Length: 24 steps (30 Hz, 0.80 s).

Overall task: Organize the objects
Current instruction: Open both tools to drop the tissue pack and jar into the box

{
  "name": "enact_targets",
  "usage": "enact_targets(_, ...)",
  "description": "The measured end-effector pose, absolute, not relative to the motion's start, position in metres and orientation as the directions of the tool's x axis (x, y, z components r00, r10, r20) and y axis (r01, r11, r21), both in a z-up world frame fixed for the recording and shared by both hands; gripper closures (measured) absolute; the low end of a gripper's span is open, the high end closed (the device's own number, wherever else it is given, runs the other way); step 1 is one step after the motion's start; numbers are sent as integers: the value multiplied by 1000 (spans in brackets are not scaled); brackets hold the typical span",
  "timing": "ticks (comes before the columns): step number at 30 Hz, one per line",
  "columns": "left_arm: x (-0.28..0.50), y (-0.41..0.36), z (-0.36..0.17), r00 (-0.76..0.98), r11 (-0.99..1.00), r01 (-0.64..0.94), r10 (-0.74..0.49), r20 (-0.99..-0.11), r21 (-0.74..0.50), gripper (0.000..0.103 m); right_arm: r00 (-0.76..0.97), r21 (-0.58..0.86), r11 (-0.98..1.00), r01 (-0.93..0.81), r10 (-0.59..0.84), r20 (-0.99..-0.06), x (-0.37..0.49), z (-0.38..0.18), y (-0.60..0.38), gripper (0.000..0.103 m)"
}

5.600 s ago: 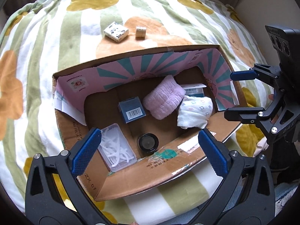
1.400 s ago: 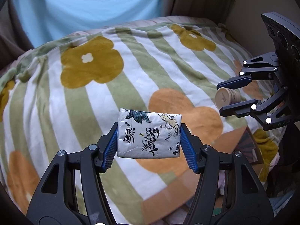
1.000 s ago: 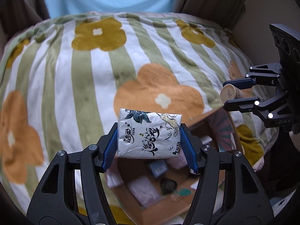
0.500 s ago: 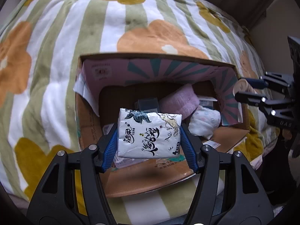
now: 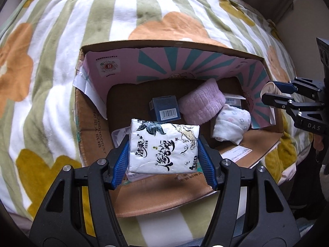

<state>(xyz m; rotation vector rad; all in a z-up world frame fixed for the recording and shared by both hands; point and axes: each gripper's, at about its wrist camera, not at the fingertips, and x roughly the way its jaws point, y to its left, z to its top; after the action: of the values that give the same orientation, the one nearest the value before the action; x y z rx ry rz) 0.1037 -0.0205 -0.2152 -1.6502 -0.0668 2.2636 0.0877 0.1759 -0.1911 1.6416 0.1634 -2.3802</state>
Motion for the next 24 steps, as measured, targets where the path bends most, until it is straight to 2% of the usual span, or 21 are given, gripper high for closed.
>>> enact_targets(6, 104, -13, -213, -268, -941, -267, 279, -922, -207, 43, -330, 56, -971, 231, -132, -935, 85, -192, 181, 68)
enact_targets(8, 103, -8, -212, -258, -941, -274, 272, -927, -199, 32, -326, 63, -973, 220, -134, -936, 84, -192, 183, 68)
enact_targets(9, 103, -7, -212, -257, -940, -278, 271, -928, -198, 8, -327, 73, -974, 213, -141, -935, 84, -192, 184, 68)
enact_targets(10, 104, -5, -209, -265, -939, -283, 271, -925, -194, 0, -326, 83, -975, 205, -148, -934, 84, -192, 186, 64)
enact_targets(11, 104, -4, -208, -278, -938, -288, 273, -921, -191, 0, -328, 98, -976, 195, -159, -931, 84, -192, 188, 60)
enact_targets(12, 104, -3, -207, -281, -937, -293, 272, -920, -188, 0, -333, 109, -976, 189, -168, -928, 84, -191, 189, 49)
enact_targets(13, 103, -2, -207, -280, -937, -297, 270, -921, -184, 0, -342, 115, -977, 181, -172, -924, 84, -190, 190, 31)
enact_targets(14, 102, -2, -207, -278, -937, -298, 267, -923, -181, 0, -347, 122, -977, 175, -177, -921, 84, -190, 191, 19)
enact_targets(15, 102, -2, -206, -280, -937, -297, 269, -922, -183, 0, -337, 137, -975, 176, -190, -922, 84, -192, 192, 2)
enact_targets(24, 103, -5, -202, -280, -934, -298, 281, -918, -195, 0, -317, 164, -974, 154, -206, -926, 85, -196, 188, 0)
